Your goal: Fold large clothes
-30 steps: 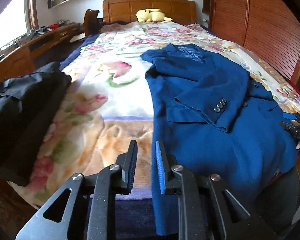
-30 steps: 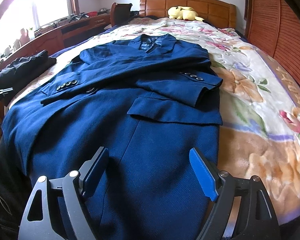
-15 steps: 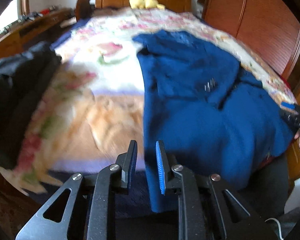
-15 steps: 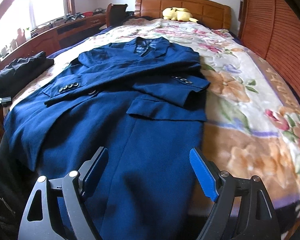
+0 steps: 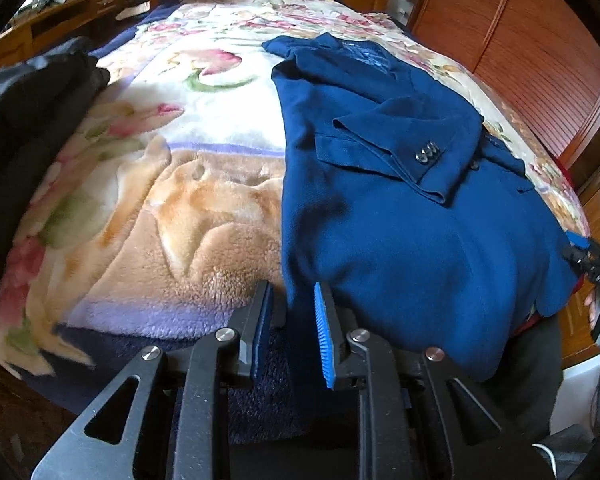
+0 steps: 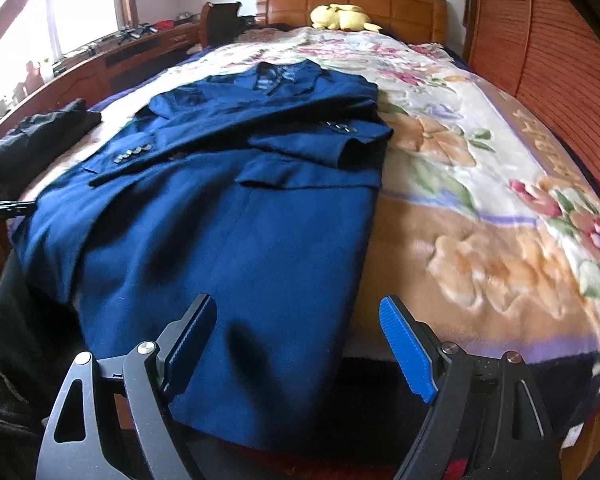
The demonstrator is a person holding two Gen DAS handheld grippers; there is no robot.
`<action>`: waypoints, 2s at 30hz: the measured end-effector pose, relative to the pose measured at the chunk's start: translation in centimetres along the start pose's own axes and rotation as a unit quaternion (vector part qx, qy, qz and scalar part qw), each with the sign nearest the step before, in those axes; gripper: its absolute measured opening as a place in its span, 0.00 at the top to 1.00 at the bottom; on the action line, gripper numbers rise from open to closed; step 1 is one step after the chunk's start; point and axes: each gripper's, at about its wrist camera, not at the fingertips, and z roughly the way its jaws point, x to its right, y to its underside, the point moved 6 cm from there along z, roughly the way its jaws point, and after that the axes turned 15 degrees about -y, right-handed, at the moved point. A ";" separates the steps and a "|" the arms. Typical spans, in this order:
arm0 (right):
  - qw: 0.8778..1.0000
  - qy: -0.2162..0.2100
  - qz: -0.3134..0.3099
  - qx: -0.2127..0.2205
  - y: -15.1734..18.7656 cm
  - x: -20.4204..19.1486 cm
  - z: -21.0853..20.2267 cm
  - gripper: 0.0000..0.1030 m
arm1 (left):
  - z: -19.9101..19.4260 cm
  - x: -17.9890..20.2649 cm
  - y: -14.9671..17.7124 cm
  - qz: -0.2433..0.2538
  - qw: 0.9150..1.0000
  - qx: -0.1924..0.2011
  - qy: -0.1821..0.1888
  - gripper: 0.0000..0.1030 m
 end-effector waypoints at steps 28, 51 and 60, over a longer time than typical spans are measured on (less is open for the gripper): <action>0.997 -0.070 0.031 0.011 0.7 -0.3 -0.9 0.91 | -3.3 1.1 2.9 0.023 0.998 0.039 0.038 0.95; 0.966 -0.057 -0.052 0.245 -4.5 -6.5 -22.4 0.92 | -27.2 1.4 -5.6 0.015 0.942 0.326 0.084 0.96; 0.959 -0.035 -0.072 0.272 -7.6 -4.5 -26.2 0.92 | -25.8 1.9 -11.5 0.025 0.935 0.345 0.081 0.96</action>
